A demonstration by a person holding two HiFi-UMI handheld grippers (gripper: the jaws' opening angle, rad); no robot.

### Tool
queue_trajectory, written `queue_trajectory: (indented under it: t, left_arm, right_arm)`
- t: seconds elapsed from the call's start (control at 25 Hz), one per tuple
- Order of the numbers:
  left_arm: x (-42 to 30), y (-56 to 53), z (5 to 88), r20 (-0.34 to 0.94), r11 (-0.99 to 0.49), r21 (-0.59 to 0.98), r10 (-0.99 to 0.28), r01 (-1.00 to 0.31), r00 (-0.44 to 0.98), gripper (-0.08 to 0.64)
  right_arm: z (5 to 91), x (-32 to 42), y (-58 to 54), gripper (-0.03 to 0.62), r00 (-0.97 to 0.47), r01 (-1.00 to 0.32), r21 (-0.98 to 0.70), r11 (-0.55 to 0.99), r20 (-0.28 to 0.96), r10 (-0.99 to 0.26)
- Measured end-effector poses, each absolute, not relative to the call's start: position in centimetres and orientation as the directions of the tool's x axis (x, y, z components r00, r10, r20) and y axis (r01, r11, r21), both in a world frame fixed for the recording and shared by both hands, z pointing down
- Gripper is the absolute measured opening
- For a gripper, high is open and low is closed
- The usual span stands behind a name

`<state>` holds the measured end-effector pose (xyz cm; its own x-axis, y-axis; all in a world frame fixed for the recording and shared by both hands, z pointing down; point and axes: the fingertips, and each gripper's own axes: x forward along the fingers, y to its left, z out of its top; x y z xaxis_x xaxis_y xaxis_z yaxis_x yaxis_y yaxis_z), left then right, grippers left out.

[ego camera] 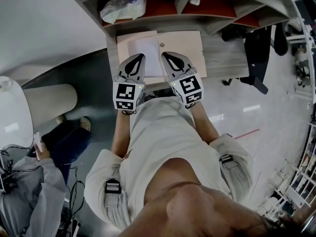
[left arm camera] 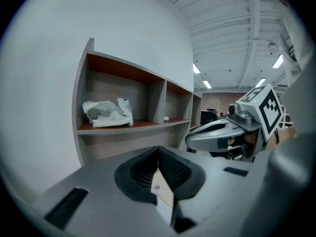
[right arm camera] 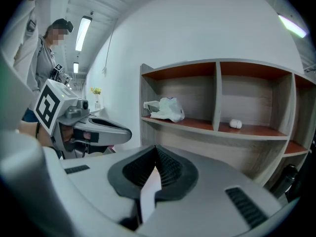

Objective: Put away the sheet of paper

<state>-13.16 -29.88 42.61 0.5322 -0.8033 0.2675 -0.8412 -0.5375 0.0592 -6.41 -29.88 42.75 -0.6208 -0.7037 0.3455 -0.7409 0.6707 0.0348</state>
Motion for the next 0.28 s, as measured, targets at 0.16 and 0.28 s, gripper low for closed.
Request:
queue_trajectory:
  t: [0.16,0.28]
  left_arm:
    - [-13.18,-30.08,42.78,0.27,-0.541,0.057,-0.801,-0.839,0.535,0.021]
    - [-13.2,-30.2,43.02,0.27,-0.542,0.057,-0.801,-0.839,0.535,0.021]
  right_arm:
    - [43.03,-6.47,-29.99,0.021,-0.621,-0.74,0.034,0.672,0.35,-0.701]
    - [43.3,-6.49,-30.04,0.02,-0.622,-0.739,0.031,0.673,0.353,-0.699]
